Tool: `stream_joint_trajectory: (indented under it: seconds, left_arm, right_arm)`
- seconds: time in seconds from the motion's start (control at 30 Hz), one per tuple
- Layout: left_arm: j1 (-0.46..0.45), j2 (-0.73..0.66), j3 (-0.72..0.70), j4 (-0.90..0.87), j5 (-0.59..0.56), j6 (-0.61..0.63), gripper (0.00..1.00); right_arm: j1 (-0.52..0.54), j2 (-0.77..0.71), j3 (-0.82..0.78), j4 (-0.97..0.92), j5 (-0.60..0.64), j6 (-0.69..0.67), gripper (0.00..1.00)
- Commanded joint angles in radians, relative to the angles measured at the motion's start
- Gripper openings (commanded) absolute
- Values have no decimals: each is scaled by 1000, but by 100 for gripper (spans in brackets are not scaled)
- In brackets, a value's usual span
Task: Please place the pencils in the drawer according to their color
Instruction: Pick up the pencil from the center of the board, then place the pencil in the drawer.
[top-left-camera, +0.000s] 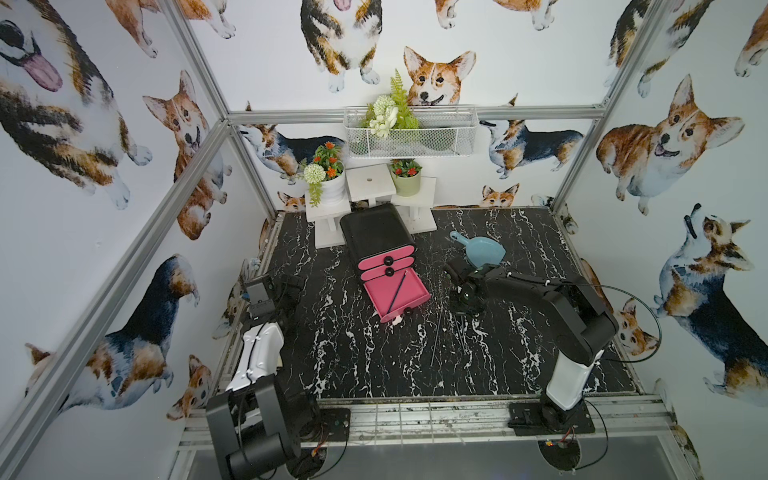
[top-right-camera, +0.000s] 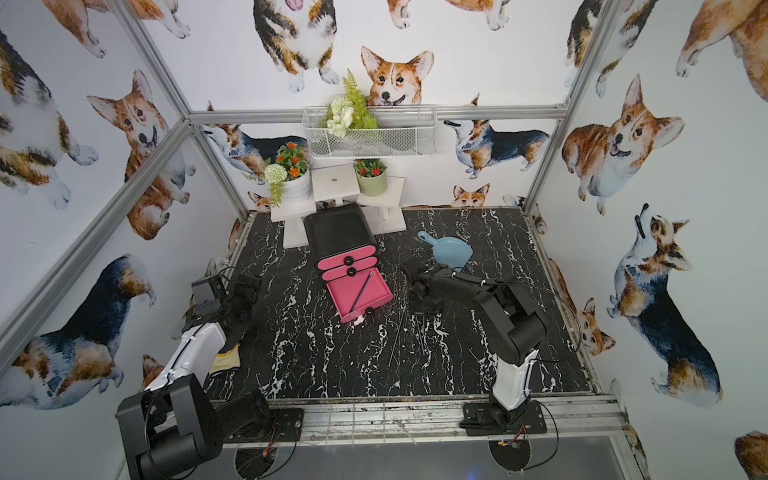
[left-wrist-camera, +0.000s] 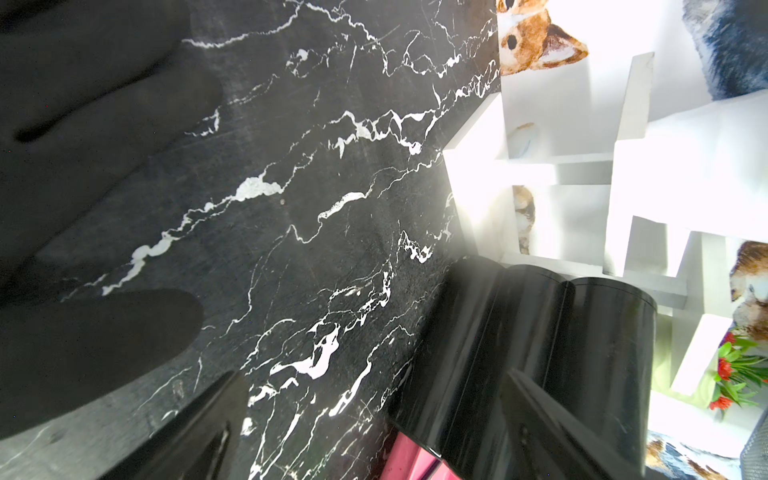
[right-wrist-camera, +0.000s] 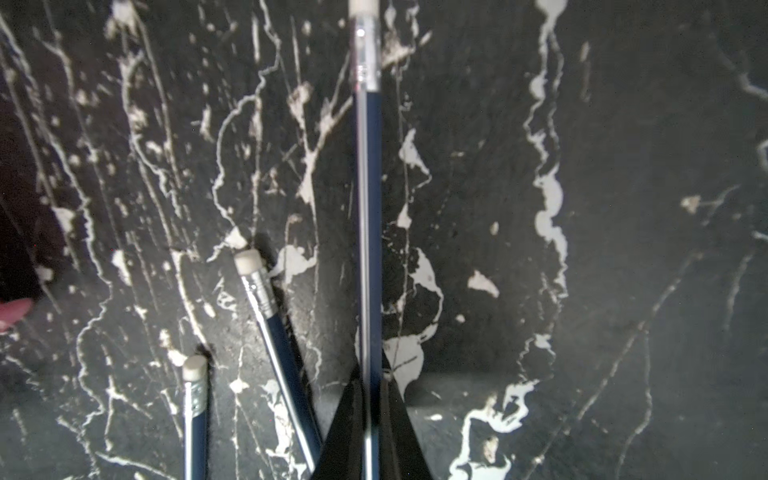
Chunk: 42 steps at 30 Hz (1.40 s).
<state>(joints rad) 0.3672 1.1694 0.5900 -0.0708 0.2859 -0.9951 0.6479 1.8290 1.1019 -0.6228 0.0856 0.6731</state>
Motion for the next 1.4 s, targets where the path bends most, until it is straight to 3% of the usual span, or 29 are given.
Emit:
stream_joint_trajectory:
  seconds: [0.0, 0.43, 0.67, 0.83, 1.07, 1.37]
  left_arm:
    - [1, -4, -1, 3, -6, -1, 100]
    - [1, 5, -3, 9, 1, 0, 100]
    - [1, 3, -3, 12, 2, -3, 100]
    - [1, 3, -4, 16, 4, -7, 100]
    - [1, 2, -4, 16, 12, -6, 100]
    - [1, 3, 0, 17, 14, -4, 100]
  right_arm:
    - [0, 31, -34, -71, -32, 24, 1]
    - [-1, -166, 55, -117, -106, -79, 0]
    - [-1, -226, 68, -46, -313, -67, 0]
    - [6, -182, 115, 36, -532, -32, 0]
    - [18, -76, 164, 92, -690, 37, 0]
    - [27, 50, 290, 29, -695, -9, 0]
